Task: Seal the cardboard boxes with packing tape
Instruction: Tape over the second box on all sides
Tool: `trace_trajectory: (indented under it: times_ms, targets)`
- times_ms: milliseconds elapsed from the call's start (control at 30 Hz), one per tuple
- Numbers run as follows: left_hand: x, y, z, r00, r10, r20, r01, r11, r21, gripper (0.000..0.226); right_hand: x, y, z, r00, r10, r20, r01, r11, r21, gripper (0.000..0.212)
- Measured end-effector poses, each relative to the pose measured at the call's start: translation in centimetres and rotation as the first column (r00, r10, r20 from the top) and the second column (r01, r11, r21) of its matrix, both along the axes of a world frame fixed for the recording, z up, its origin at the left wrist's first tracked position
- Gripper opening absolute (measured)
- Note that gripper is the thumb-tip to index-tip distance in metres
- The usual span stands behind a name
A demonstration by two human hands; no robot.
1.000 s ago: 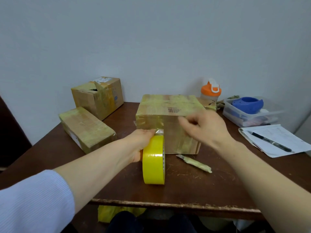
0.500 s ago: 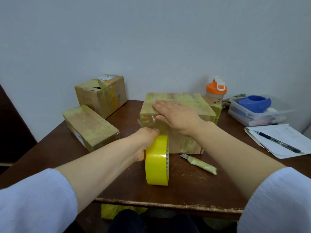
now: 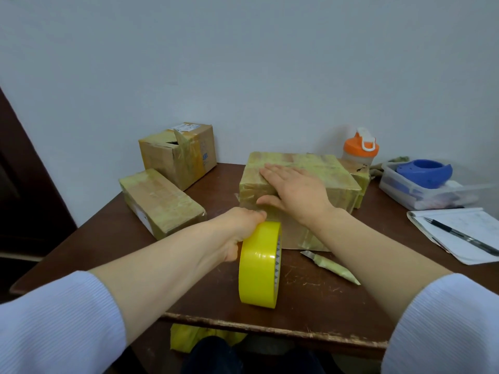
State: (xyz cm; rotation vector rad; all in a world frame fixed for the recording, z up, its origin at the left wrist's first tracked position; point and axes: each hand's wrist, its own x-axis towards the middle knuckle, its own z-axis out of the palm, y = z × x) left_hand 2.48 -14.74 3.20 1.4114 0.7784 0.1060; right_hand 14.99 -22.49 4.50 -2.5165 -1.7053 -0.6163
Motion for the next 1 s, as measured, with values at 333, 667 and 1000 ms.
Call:
trace_trajectory:
  times_ms: [333, 667, 1000]
  targets:
    - [0.1, 0.1, 0.1, 1.000, -0.016, 0.022, 0.016, 0.999, 0.034, 0.037, 0.4, -0.6, 1.2, 0.978, 0.061, -0.202, -0.078, 0.994, -0.075, 0.081]
    - [-0.3, 0.1, 0.1, 0.999, -0.020, 0.051, 0.017, 0.998, 0.058, 0.040, 0.3, -0.6, 0.9, 0.996, 0.010, -0.087, -0.020, 0.993, -0.117, 0.084]
    - [-0.6, -3.0, 1.0, 0.979, -0.150, 0.139, 0.122, 0.974, 0.191, 0.011, -4.5, -9.0, 0.8, 0.550, 0.237, -0.801, 0.449, 0.724, 0.523, 0.021]
